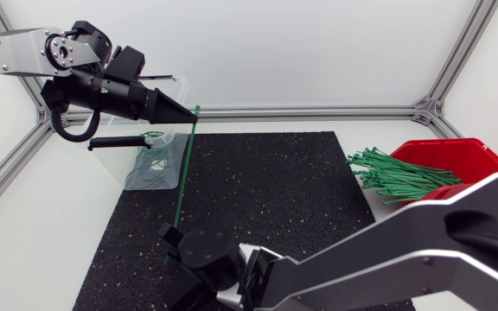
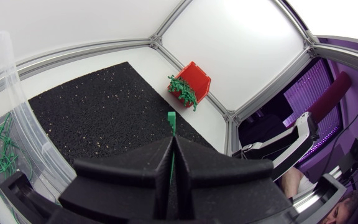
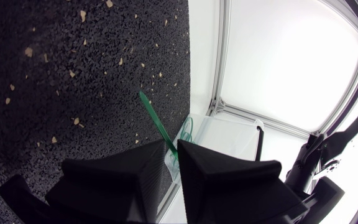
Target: Take a green cable tie from the red box, thread the tail through the head to close it, then place it in the transparent bin on the left.
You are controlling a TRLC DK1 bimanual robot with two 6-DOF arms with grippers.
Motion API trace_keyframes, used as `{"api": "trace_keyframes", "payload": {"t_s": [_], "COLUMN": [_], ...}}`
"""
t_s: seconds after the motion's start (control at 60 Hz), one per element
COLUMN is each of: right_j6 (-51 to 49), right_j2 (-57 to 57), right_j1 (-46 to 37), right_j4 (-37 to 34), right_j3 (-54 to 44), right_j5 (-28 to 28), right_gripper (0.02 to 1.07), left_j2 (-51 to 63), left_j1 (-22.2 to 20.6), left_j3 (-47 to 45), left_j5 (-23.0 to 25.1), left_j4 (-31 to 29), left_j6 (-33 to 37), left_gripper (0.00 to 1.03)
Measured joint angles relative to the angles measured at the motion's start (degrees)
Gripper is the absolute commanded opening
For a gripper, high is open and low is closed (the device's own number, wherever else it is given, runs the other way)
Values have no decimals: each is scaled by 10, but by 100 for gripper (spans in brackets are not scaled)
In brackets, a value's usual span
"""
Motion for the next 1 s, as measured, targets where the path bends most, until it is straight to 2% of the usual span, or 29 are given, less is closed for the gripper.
{"api": "trace_keyframes", "payload": {"t_s": [0.45, 0.617, 0.633, 0.667, 0.683, 1.0], "right_j6": [0, 1, 1, 1, 1, 24], "right_j2": [0, 0, 0, 0, 0, 0], "right_j1": [2, 9, 9, 9, 9, 9], "right_j4": [2, 2, 2, 2, 2, -18], "right_j3": [0, 0, 0, 0, 0, 14], "right_j5": [4, 8, 9, 10, 9, 9], "right_gripper": [23, 20, 18, 8, 7, 7], "left_j2": [0, 0, 0, 0, 0, 0], "left_j1": [0, 0, 0, 0, 0, 0], "left_j3": [0, 0, 0, 0, 0, 0], "left_j5": [0, 0, 0, 0, 0, 0], "left_j4": [-2, -9, -9, -9, -9, -20], "left_j6": [6, 9, 9, 9, 9, 28], "left_gripper": [3, 3, 3, 3, 3, 3]}}
